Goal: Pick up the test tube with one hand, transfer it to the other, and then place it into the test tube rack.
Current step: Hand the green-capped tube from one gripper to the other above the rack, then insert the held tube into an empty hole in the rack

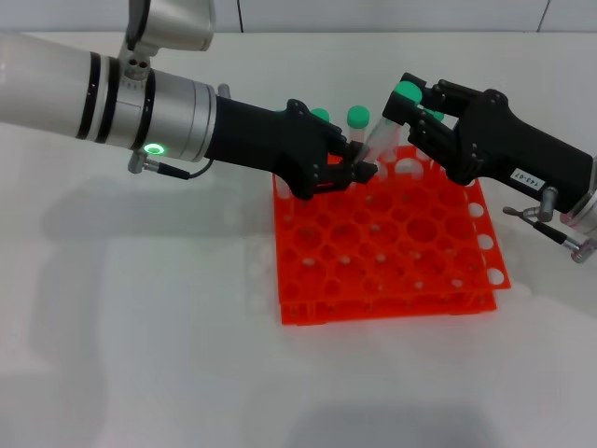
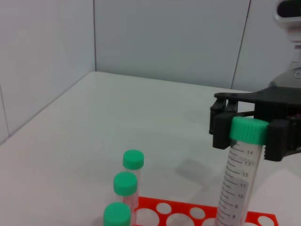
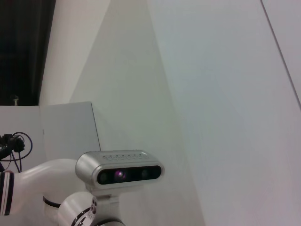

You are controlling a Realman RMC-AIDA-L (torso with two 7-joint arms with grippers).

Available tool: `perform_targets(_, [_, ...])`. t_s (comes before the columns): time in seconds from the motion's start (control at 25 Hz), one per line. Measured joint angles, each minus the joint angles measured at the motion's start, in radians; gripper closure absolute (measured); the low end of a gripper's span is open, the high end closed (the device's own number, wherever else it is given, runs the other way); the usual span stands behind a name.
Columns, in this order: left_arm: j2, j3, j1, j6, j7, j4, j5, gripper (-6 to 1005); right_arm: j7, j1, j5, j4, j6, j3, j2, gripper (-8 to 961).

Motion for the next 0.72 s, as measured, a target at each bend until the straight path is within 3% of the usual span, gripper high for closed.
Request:
perform_targets(0.16, [-0.003,0.019,0.003,0.003,-0.068,0.022,-0.003,783,0.000,0.000,0.000,0.000,-0.005,0.000,0.000,686])
perform_targets(0.28, [-0.003,0.023,0.022,0.030,-0.120,0.074,-0.003,725,0.000,0.000,0.000,0.000,-0.008,0.000,0.000,683])
perform_targets(0.6, [-0.002,0.021,0.177,0.136,-0.299,0.411,-0.006,569,0.012,-0.013,0.002,-0.012,-0.012,-0.004,-0.001,675])
perform_targets(0.72, [-0.002,0.020,0.252,0.139,-0.339,0.515,-0.033,364,0.014,-0.014,-0.001,-0.013,-0.012,-0.007,-0.004,673])
